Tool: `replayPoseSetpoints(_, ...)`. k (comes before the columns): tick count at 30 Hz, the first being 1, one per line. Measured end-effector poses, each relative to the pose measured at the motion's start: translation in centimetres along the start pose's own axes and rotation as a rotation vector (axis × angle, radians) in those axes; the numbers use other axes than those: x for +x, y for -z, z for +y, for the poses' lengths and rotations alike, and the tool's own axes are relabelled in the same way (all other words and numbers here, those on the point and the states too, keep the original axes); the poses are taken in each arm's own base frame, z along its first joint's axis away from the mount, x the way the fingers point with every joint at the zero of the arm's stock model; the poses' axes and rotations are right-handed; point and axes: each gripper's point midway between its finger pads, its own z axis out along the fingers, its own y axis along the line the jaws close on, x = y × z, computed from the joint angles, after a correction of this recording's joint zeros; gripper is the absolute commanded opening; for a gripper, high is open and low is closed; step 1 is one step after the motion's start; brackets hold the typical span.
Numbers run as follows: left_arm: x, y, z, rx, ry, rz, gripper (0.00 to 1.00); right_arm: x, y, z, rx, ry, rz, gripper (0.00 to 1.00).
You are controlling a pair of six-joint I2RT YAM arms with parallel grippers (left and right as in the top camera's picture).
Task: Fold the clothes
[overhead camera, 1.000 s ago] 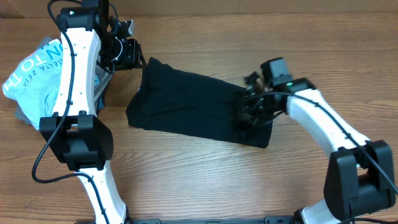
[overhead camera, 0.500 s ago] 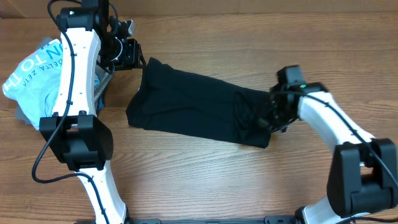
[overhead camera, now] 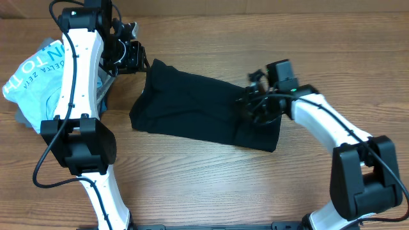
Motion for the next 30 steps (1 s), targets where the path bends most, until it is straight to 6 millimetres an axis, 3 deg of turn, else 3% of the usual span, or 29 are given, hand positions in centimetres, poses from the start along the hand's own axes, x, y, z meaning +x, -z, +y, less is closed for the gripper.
replayPoseSetpoints(5, -0.1, 0.0, 0.0, 0.0, -0.002, -0.004, 0.49, -2.3, 2.3, -5.5, 0.239, -0.09, -0.127, 0.1)
replayPoseSetpoints(9, -0.1, 0.0, 0.0, 0.0, -0.002, -0.004, 0.49, -3.6, 3.1, -7.4, 0.361, -0.089, -0.212, 0.09)
replayPoseSetpoints(12, -0.1, 0.0, 0.0, 0.0, -0.002, -0.004, 0.49, -4.4, 2.8, -7.9, 0.385, -0.112, -0.255, 0.07)
replayPoseSetpoints(16, -0.1, 0.0, 0.0, 0.0, -0.001, -0.004, 0.49, -5.1, -0.3, -7.4, 0.318, -0.109, -0.245, 0.06)
replayPoseSetpoints(17, -0.1, 0.0, 0.0, 0.0, -0.002, -0.004, 0.49, -5.1, -1.6, -6.7, 0.278, -0.085, -0.234, 0.06)
replayPoseSetpoints(21, -0.1, 0.0, 0.0, 0.0, -0.001, -0.003, 0.49, -4.9, -3.8, -4.3, 0.189, -0.011, -0.212, 0.06)
replayPoseSetpoints(25, 0.2, 0.0, 0.0, 0.001, 0.003, 0.009, 0.49, -4.3, -3.0, -4.6, 0.196, -0.021, -0.159, 0.15)
replayPoseSetpoints(28, 0.3, 0.0, 0.0, 0.001, 0.003, 0.01, 0.49, -4.6, -0.9, -6.3, 0.239, -0.047, -0.132, 0.37)
replayPoseSetpoints(30, 0.3, 0.0, 0.0, 0.001, 0.003, 0.01, 0.49, -5.1, 0.9, -7.1, 0.267, -0.047, -0.13, 0.43)
